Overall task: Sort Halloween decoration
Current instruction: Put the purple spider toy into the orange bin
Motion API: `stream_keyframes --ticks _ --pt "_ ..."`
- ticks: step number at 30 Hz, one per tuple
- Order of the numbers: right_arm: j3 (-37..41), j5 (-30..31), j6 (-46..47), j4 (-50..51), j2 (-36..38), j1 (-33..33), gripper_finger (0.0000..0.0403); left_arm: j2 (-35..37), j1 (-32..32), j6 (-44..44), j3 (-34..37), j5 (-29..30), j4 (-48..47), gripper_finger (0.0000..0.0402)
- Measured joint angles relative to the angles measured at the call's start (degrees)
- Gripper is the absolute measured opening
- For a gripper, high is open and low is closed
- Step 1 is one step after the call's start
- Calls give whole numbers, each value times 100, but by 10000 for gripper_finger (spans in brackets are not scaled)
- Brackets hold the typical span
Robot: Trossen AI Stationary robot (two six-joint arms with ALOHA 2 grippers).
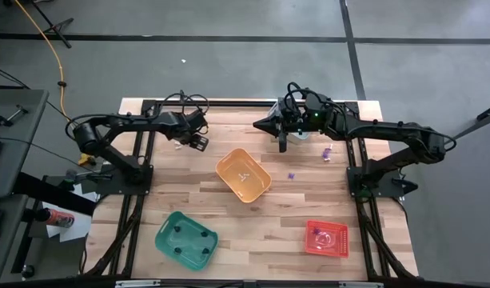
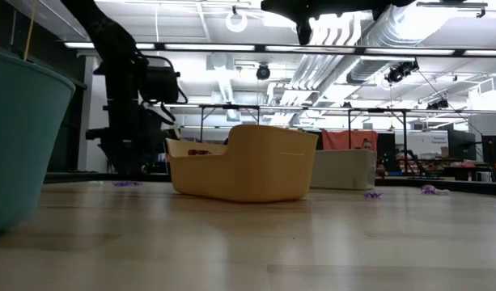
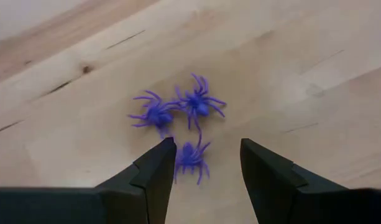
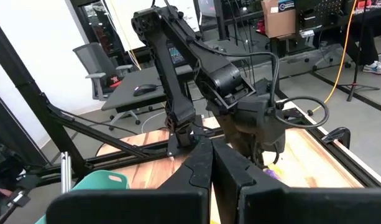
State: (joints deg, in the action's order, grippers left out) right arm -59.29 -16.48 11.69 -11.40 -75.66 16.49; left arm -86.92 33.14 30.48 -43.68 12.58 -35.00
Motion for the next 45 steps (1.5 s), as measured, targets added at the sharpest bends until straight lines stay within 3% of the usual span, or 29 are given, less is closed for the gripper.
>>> stream_keyframes --ticks 13,16,21,23,28,35,39,45 --pt "-2 1 41 48 0 -2 0 -631 16 49 -37 -288 -9 161" --pt "0 1 32 48 0 -2 0 -613 16 -66 -31 -326 8 128" --pt "-2 1 31 48 0 -2 0 -441 16 -221 -11 -381 8 30" --pt "-1 1 30 48 0 -2 0 -315 19 -238 5 -390 -26 9" --pt "0 1 30 50 0 -2 0 197 -42 -275 15 -613 -240 6" --pt "-2 1 -13 48 0 -2 0 1512 -309 -753 -145 -658 -150 1" --pt "-2 -6 -14 46 0 -2 0 2326 -522 -1142 -245 -1027 683 1" --pt "-2 -25 13 -75 0 -20 0 3057 -987 -1619 -258 -1807 2937 0"
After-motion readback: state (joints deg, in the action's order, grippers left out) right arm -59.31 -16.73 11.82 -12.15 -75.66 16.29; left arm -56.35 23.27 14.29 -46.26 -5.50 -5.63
